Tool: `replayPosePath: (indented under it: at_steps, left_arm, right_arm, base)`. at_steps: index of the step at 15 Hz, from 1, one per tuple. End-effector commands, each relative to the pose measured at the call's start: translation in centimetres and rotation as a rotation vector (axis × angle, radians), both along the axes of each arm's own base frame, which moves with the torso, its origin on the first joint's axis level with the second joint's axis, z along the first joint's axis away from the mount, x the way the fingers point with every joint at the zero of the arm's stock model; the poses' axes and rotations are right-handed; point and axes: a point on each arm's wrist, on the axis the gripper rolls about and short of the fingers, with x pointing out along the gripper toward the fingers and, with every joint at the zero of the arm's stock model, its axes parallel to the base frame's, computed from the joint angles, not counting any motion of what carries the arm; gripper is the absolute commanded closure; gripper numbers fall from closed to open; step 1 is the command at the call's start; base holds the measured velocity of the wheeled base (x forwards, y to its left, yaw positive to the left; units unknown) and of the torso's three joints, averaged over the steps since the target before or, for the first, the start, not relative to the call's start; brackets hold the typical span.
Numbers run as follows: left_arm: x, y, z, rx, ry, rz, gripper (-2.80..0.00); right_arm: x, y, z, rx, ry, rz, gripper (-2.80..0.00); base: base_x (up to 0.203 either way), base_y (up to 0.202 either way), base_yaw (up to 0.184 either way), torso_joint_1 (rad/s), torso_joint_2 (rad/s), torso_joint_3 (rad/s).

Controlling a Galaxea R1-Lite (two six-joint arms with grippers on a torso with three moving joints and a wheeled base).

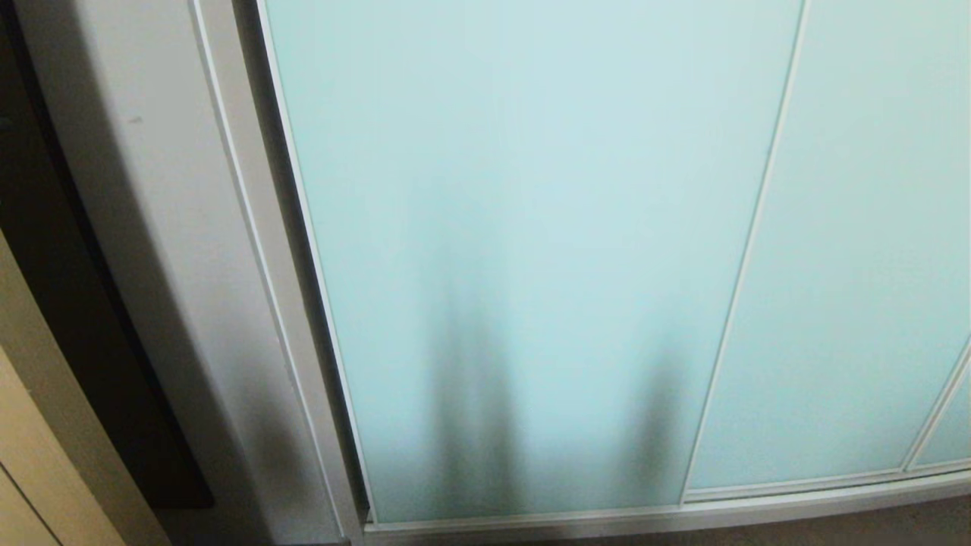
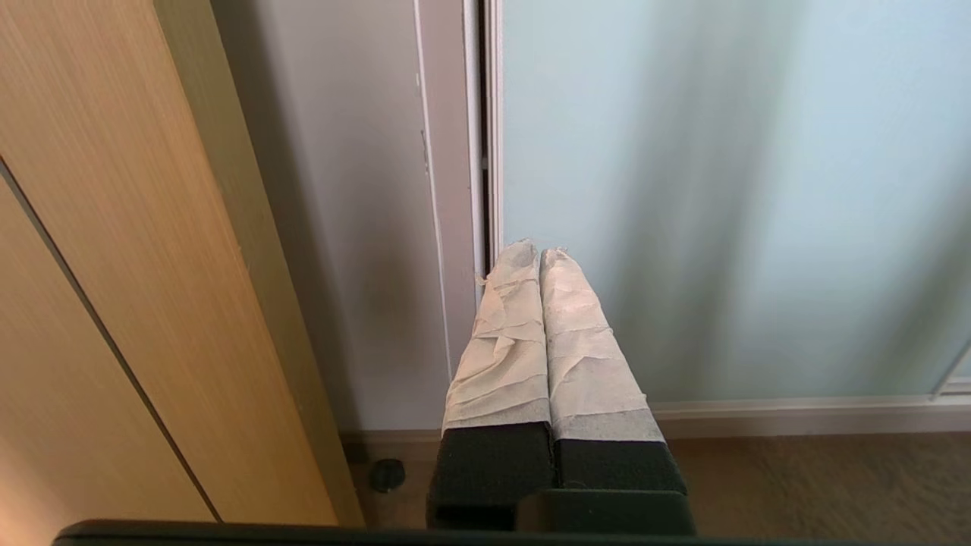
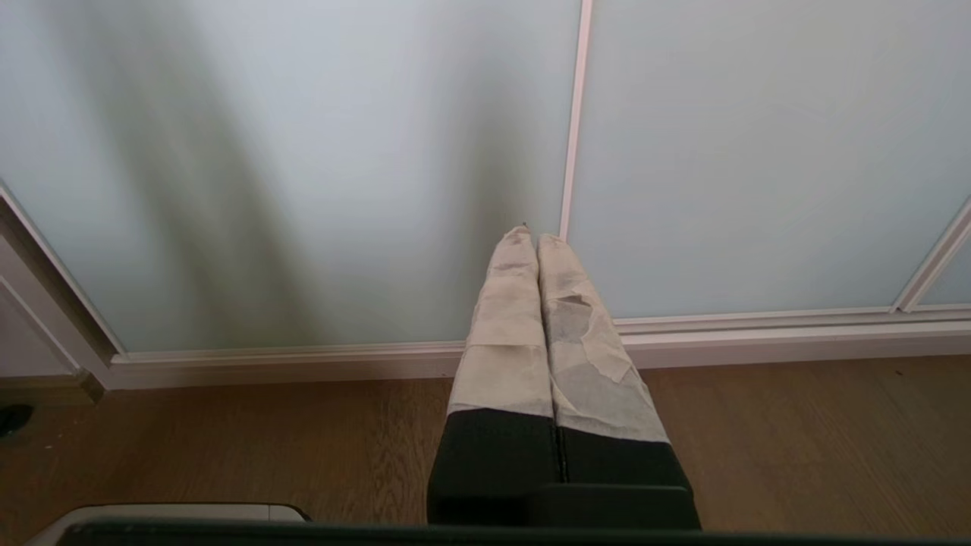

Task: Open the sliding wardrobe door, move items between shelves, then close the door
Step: Open the door

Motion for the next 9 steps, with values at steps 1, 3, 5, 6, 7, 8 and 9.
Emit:
replayPosePath:
  at_steps: [1, 3, 5, 6, 7, 8, 9]
  left_arm:
    - [0.0, 0.0, 0.0, -0.008, 0.002, 0.002, 0.00]
    - [0.0, 0.0, 0.0, -0.015, 0.002, 0.002, 0.00]
    - [0.0, 0.0, 0.0, -0.006, 0.002, 0.003, 0.00]
    - [0.0, 0.0, 0.1, -0.006, -0.005, 0.005, 0.00]
    - [-0.2, 0.0, 0.8, -0.002, -0.023, 0.005, 0.00]
    - [-0.5, 0.0, 2.1, 0.003, -0.056, 0.005, 0.00]
    - [-0.6, 0.0, 3.6, 0.005, -0.069, 0.005, 0.00]
  right_arm:
    - [0.0, 0.0, 0.0, 0.000, -0.001, -0.001, 0.00]
    - [0.0, 0.0, 0.0, 0.000, -0.001, 0.000, 0.00]
    - [0.0, 0.0, 0.0, 0.000, -0.001, 0.000, 0.00]
    - [0.0, 0.0, 0.0, 0.000, -0.001, 0.000, 0.00]
    - [0.0, 0.0, 0.0, 0.000, -0.001, 0.000, 0.00]
    - [0.0, 0.0, 0.0, 0.000, -0.001, -0.001, 0.00]
    - [0.0, 0.0, 0.0, 0.000, -0.001, 0.000, 0.00]
  base:
    - [0.000, 0.000, 0.000, 0.000, 0.00, 0.000]
    - [0.000, 0.000, 0.000, 0.000, 0.00, 0.000]
    - [0.000, 0.000, 0.000, 0.000, 0.00, 0.000]
    - [0.000, 0.000, 0.000, 0.000, 0.00, 0.000]
    - [0.000, 0.000, 0.000, 0.000, 0.00, 0.000]
    - [0.000, 0.000, 0.000, 0.000, 0.00, 0.000]
    - [0.000, 0.000, 0.000, 0.000, 0.00, 0.000]
